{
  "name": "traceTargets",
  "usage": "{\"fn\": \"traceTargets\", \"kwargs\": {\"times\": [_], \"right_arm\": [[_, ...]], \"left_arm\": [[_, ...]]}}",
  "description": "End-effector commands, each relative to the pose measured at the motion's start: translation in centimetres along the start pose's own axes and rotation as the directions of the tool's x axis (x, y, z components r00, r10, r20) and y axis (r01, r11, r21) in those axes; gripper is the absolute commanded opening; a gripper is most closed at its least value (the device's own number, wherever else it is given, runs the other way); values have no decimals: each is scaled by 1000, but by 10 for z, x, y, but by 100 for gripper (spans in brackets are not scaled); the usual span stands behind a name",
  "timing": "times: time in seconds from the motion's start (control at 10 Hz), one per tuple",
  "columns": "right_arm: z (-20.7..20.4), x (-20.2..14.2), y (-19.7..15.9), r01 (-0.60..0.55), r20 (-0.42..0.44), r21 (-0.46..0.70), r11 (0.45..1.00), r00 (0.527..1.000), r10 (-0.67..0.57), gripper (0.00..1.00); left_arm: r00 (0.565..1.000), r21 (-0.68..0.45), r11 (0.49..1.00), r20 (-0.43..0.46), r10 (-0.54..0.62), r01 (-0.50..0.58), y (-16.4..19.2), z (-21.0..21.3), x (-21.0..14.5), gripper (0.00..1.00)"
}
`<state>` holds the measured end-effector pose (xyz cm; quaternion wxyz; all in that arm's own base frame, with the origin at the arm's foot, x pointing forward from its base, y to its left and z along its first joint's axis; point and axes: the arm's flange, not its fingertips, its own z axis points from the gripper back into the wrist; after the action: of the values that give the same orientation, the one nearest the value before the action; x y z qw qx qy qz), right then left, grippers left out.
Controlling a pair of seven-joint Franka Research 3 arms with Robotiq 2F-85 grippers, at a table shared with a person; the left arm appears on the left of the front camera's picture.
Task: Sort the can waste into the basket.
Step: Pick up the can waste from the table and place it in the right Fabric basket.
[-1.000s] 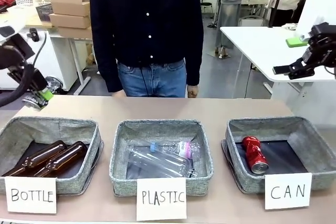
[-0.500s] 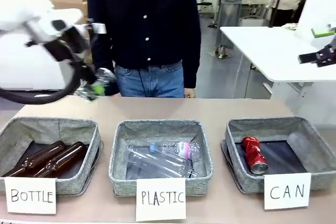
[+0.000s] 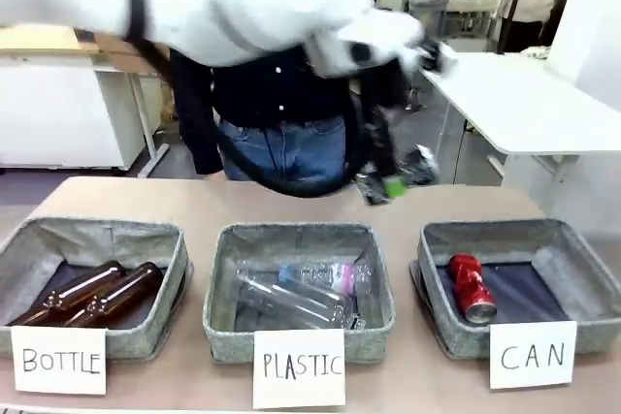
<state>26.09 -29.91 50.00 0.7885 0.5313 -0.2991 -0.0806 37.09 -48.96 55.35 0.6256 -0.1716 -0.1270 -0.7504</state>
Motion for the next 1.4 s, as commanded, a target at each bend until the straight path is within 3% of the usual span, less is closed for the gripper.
{"fn": "traceTargets", "kwargs": {"times": [0.0, 0.2, 0.3, 0.4, 0.6, 0.7, 0.9, 1.1, 1.3], "right_arm": [[-32, 11, -24, 36, 3, 70, 997, 999, -36, 100], [-56, 1, -35, 49, -26, 123, 991, 999, -46, 100], [-24, 2, -33, 77, -3, 45, 996, 997, -77, 100], [-24, 2, -33, 77, -3, 45, 996, 997, -77, 100], [-24, 2, -33, 77, -3, 45, 996, 997, -77, 100], [-24, 2, -33, 77, -3, 45, 996, 997, -77, 100], [-24, 2, -33, 77, -3, 45, 996, 997, -77, 100], [-24, 2, -33, 77, -3, 45, 996, 997, -77, 100], [-24, 2, -33, 77, -3, 45, 996, 997, -77, 100]], "left_arm": [[991, 65, 989, -41, -130, 133, 14, -39, 48, 34], [982, 151, 976, 80, -171, 158, 15, -78, 80, 34], [982, 103, 984, 105, -159, 148, 17, -97, 84, 34], [985, 140, 982, 93, -143, 129, 24, -114, 84, 34], [981, 95, 981, 77, -176, 169, 9, -92, 83, 34], [981, 109, 982, 103, -167, 156, 21, -115, 82, 34], [968, 59, 994, 232, -99, 87, 53, -140, 60, 34], [932, 45, 992, 339, -128, 120, 54, -139, 64, 34], [926, 38, 994, 362, -106, 99, 59, -130, 66, 34]]}}
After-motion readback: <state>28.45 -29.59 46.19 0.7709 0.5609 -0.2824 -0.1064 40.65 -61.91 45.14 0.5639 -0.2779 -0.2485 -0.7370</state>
